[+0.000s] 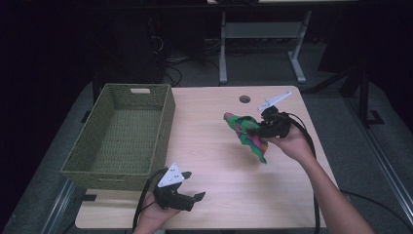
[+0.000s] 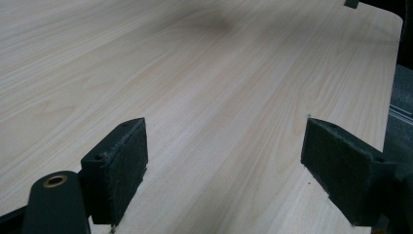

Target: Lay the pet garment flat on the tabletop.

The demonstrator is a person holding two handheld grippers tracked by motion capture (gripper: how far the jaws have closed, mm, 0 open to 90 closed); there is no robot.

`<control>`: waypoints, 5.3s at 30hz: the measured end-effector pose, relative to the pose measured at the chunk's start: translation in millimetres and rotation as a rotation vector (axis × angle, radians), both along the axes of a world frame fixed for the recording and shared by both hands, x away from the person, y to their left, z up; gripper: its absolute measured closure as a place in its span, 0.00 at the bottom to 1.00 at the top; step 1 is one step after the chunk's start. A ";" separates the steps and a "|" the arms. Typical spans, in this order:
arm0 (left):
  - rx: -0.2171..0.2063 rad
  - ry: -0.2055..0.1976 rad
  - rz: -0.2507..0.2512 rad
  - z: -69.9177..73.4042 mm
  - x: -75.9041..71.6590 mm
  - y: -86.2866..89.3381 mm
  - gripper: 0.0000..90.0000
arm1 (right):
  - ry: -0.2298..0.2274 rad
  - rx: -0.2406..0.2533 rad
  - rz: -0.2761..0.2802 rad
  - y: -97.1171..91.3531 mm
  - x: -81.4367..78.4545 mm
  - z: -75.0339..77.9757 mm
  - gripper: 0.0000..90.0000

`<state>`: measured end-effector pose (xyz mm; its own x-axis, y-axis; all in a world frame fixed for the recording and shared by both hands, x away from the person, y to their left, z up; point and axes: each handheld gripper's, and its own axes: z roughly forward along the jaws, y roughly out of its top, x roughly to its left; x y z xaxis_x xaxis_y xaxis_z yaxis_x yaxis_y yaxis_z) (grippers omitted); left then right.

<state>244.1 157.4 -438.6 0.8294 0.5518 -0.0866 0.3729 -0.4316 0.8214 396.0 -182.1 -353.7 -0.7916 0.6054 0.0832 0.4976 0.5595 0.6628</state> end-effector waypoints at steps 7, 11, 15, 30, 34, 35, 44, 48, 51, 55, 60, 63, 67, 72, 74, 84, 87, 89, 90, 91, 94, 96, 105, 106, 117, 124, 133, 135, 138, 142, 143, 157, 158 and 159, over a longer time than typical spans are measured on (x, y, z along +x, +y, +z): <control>-0.005 0.002 0.003 1.0 -0.6 0.6 0.19 | -0.009 0.011 0.011 -2.0 -10.0 1.6 0.79; -0.013 0.001 0.003 1.5 -1.0 0.9 0.19 | -0.029 0.011 0.028 -2.4 -20.6 4.2 0.79; -0.015 -0.003 0.004 1.8 -1.6 1.0 0.19 | -0.034 0.005 0.039 -2.2 -29.7 4.7 0.79; -0.020 -0.005 0.009 2.1 -1.0 2.1 0.19 | -0.048 -0.003 0.078 -2.5 -51.2 1.7 0.79; -0.017 -0.005 0.008 1.8 -0.8 1.6 0.19 | -0.038 0.001 0.092 -1.4 -55.9 -0.9 0.79; -0.016 -0.005 0.006 1.7 -0.7 1.5 0.19 | -0.034 -0.001 0.092 -0.8 -57.2 -1.5 0.79; -0.027 -0.003 0.009 1.9 -1.1 2.2 0.19 | -0.020 -0.010 0.113 3.9 -63.1 -12.3 0.79; -0.023 -0.003 0.009 2.1 -1.1 2.7 0.19 | -0.009 -0.010 0.122 8.2 -65.3 -17.9 0.79; -0.030 -0.011 0.008 2.5 -1.3 2.9 0.19 | -0.003 -0.010 0.127 12.0 -67.1 -21.3 0.79; -0.036 -0.003 0.016 2.3 -1.9 2.9 0.19 | 0.010 -0.016 0.139 17.9 -68.7 -28.4 0.79; -0.029 -0.009 0.011 2.9 -2.0 3.6 0.19 | 0.028 -0.022 0.147 25.4 -67.5 -38.5 0.78; -0.027 -0.006 0.010 2.6 -1.8 3.7 0.19 | 0.040 -0.033 0.159 31.3 -66.9 -44.4 0.78; -0.030 -0.007 0.011 2.9 -1.8 4.1 0.19 | 0.077 -0.017 0.167 40.1 -67.5 -52.4 0.78; -0.030 -0.009 0.010 3.0 -2.0 3.7 0.19 | 0.098 -0.042 0.196 53.2 -67.7 -65.7 0.77; -0.029 -0.009 0.010 3.0 -1.9 4.0 0.19 | 0.105 -0.048 0.206 56.7 -67.4 -70.0 0.77; -0.024 -0.007 0.005 2.6 -1.6 3.4 0.19 | 0.150 -0.050 0.229 68.8 -66.5 -85.2 0.71; -0.029 -0.004 0.009 2.5 -1.5 3.8 0.19 | 0.176 -0.048 0.220 72.3 -66.9 -88.8 0.66; -0.025 -0.003 0.009 2.2 -1.3 4.1 0.19 | 0.178 -0.056 0.223 74.9 -67.4 -91.7 0.63; -0.025 -0.003 0.009 2.2 -1.3 4.1 0.19 | 0.174 -0.062 0.228 76.1 -67.9 -92.9 0.61; -0.026 -0.003 0.010 2.3 -1.5 4.1 0.19 | 0.174 -0.061 0.226 77.1 -68.3 -93.7 0.59; -0.028 -0.006 0.010 2.5 -1.9 3.7 0.19 | 0.201 -0.046 0.218 78.7 -69.3 -93.7 0.54; -0.023 -0.008 0.007 2.4 -1.9 3.5 0.19 | 0.218 -0.031 0.219 79.2 -69.4 -94.2 0.51; -0.023 -0.008 0.006 2.5 -1.8 3.2 0.19 | 0.233 -0.013 0.252 78.8 -70.0 -92.6 0.41; -0.026 -0.008 0.007 2.7 -2.0 3.2 0.19 | 0.226 -0.011 0.254 77.9 -70.2 -92.1 0.40; -0.033 -0.008 0.012 3.3 -2.2 4.1 0.19 | 0.185 0.007 0.263 61.2 -76.5 -73.2 0.40; -0.033 -0.009 0.009 3.4 -2.1 3.3 0.19 | 0.160 0.059 0.224 47.6 -75.7 -49.3 0.57; -0.036 -0.008 0.010 3.4 -2.2 4.0 0.19 | 0.166 0.018 0.297 59.0 -74.3 -53.6 0.69; -0.037 -0.009 0.009 3.8 -2.3 4.1 0.19 | 0.176 0.009 0.297 62.6 -73.7 -57.0 0.69; -0.033 -0.013 0.007 4.2 -2.4 4.7 0.19 | 0.187 -0.005 0.308 68.3 -73.2 -63.0 0.67; -0.045 -0.005 0.013 4.3 -1.7 6.6 0.19 | 0.207 -0.013 0.303 74.2 -72.0 -69.5 0.63; -0.051 -0.004 0.015 4.1 -1.4 6.8 0.19 | 0.211 -0.014 0.302 75.8 -71.5 -71.2 0.63; -0.048 -0.008 0.014 4.6 -2.2 7.0 0.19 | 0.228 -0.046 0.285 84.3 -72.9 -91.4 0.75; -0.051 -0.007 0.015 4.4 -2.1 7.0 0.19 | 0.229 -0.044 0.284 83.7 -73.1 -93.2 0.77; -0.051 -0.005 0.015 4.3 -2.1 7.0 0.19 | 0.223 -0.033 0.281 82.4 -73.3 -95.3 0.78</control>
